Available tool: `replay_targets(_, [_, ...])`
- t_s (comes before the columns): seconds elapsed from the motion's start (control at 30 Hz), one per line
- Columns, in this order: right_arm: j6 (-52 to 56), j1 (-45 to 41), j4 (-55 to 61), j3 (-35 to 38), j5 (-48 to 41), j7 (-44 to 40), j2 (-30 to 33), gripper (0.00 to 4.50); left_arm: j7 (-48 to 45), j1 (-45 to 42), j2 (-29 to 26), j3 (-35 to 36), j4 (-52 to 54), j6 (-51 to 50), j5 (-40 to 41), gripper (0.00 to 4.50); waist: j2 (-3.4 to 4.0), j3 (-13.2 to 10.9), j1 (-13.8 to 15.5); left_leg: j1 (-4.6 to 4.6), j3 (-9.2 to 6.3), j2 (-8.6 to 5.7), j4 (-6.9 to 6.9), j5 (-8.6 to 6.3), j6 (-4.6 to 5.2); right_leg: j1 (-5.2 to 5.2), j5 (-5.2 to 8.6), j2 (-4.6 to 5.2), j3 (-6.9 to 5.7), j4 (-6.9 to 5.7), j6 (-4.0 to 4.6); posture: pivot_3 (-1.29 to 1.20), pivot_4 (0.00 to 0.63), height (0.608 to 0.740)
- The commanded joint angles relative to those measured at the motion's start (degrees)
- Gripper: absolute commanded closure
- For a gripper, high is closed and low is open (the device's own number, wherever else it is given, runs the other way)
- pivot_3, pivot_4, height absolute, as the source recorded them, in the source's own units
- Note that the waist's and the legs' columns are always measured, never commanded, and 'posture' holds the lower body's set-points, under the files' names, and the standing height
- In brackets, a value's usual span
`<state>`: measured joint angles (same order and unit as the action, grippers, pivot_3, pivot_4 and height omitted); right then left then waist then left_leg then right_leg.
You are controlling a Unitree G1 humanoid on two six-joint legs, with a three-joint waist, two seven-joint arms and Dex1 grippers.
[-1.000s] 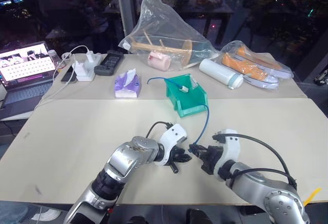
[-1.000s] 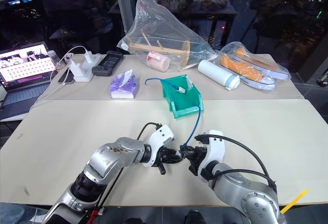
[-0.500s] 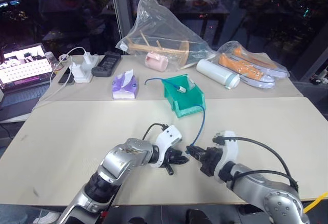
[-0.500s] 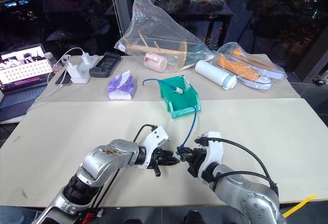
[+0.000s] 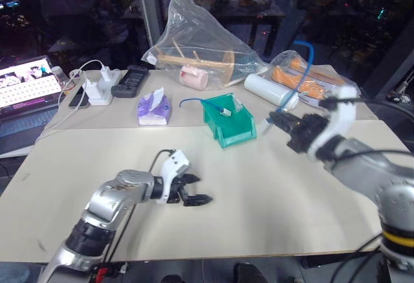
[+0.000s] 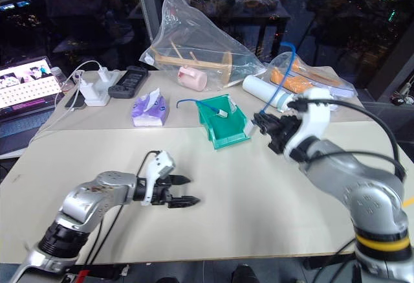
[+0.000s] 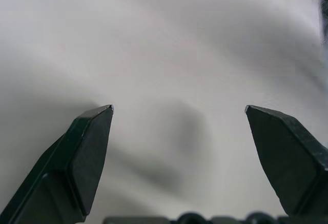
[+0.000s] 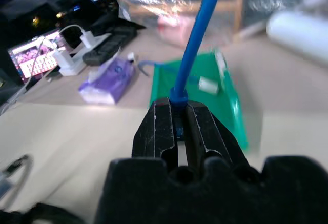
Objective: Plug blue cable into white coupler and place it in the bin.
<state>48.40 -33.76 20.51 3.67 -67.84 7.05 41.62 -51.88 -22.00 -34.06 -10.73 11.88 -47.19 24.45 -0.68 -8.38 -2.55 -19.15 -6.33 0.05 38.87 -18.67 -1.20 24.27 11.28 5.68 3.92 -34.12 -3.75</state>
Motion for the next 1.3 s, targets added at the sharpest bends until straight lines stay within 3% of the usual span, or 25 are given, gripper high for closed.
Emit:
replay_targets(0.03, [-3.93, -7.77, -10.75, -9.01, 14.34, -12.80, -1.12, 4.50, 1.47, 1.24, 0.50, 2.50, -1.39, 7.79, -2.38, 0.05, 0.01, -0.02, 0.12, -0.01, 0.01, 0.00, 0.01, 0.00, 0.00, 0.04, 0.00, 0.00, 0.00, 0.01, 0.00, 0.00, 0.150, 0.740])
replay_targets(0.2, [-14.79, -18.03, -32.24, -16.03, 31.27, -25.16, -7.98, 4.50, 11.86, 2.59, 7.81, 9.96, 0.21, 8.90, -0.60, 0.05, 0.01, -0.05, 0.18, -0.22, 0.03, -0.03, 0.02, 0.15, -0.28, 0.14, -0.07, 0.09, -0.02, 0.01, -0.10, 0.00, 0.150, 0.740])
replay_targets(0.33, [-22.93, -23.71, -47.36, -15.63, 39.40, -31.43, -13.33, 4.50, 19.84, 4.93, 12.19, 13.59, 3.86, 10.43, -2.23, 0.05, 0.01, -0.05, -0.13, -0.25, 0.07, -0.05, -0.02, 0.21, -0.40, 0.20, -0.10, 0.14, -0.03, 0.03, -0.16, 0.00, 0.150, 0.740])
replay_targets(0.4, [-25.31, -25.47, -52.31, -14.77, 41.93, -33.62, -15.06, 3.55, 22.17, 5.96, 12.90, 14.57, 5.08, 10.28, -2.63, 0.00, 0.01, -0.05, -0.23, -0.25, 0.09, -0.05, -0.07, 0.21, -0.41, 0.25, -0.10, 0.15, -0.03, 0.01, -0.16, 0.00, 0.150, 0.740])
replay_targets(0.57, [-26.41, -28.28, -55.69, -10.87, 44.17, -37.65, -17.10, 2.00, 25.76, 7.69, 12.59, 17.01, 6.30, 12.06, -3.62, 0.00, 0.04, -0.07, -0.44, -0.26, 0.10, -0.05, -0.10, 0.23, -0.43, 0.29, -0.11, 0.15, -0.03, -0.03, -0.15, 0.00, 0.150, 0.740])
replay_targets(0.73, [-20.81, -26.11, -44.77, -5.09, 42.34, -38.88, -14.42, 0.16, 24.92, 7.17, 11.84, 18.35, 4.75, 14.21, -3.31, 0.00, 0.07, -0.09, -0.05, -0.27, 0.09, -0.07, -0.09, 0.27, -0.52, 0.29, -0.11, 0.16, -0.03, -0.09, -0.15, 0.00, 0.150, 0.740])
replay_targets(0.93, [-8.99, -9.21, -14.78, 3.61, 33.93, -41.91, -5.40, 0.03, 21.05, 5.73, 9.87, 18.49, 0.83, 15.68, -2.56, 0.00, 0.06, -0.09, 0.46, -0.33, 0.05, -0.12, -0.08, 0.22, -0.45, 0.28, -0.12, 0.26, -0.12, -0.04, -0.17, 0.00, 0.150, 0.740])
replay_targets(1.07, [-4.77, 11.42, 3.34, 13.07, 27.91, -44.79, 0.50, 0.03, 19.06, 4.68, 9.31, 18.23, -1.49, 20.08, -3.78, 0.00, 0.04, -0.10, 0.67, -0.38, 0.06, -0.12, -0.05, 0.07, -0.18, 0.28, -0.12, 0.28, -0.14, -0.02, -0.18, 0.00, 0.150, 0.740])
replay_targets(1.17, [-7.46, 24.25, 8.64, 17.84, 30.12, -42.17, -0.92, 0.03, 17.47, 4.66, 9.17, 16.99, -3.88, 23.07, -4.80, 0.00, 0.04, -0.10, 0.78, -0.32, 0.11, -0.13, 0.00, -0.03, -0.01, 0.18, -0.12, 0.29, -0.14, -0.02, -0.18, 0.00, 0.150, 0.740])
replay_targets(1.3, [-12.09, 30.95, 7.84, 19.69, 33.96, -38.73, -4.35, 0.03, 15.69, 4.58, 8.97, 15.36, -6.10, 24.10, -5.15, 0.00, 0.01, -0.12, 0.23, -0.05, 0.26, -0.16, 0.08, 0.00, -0.05, 0.00, -0.12, 0.29, 0.03, 0.02, -0.18, 0.00, 0.150, 0.740])
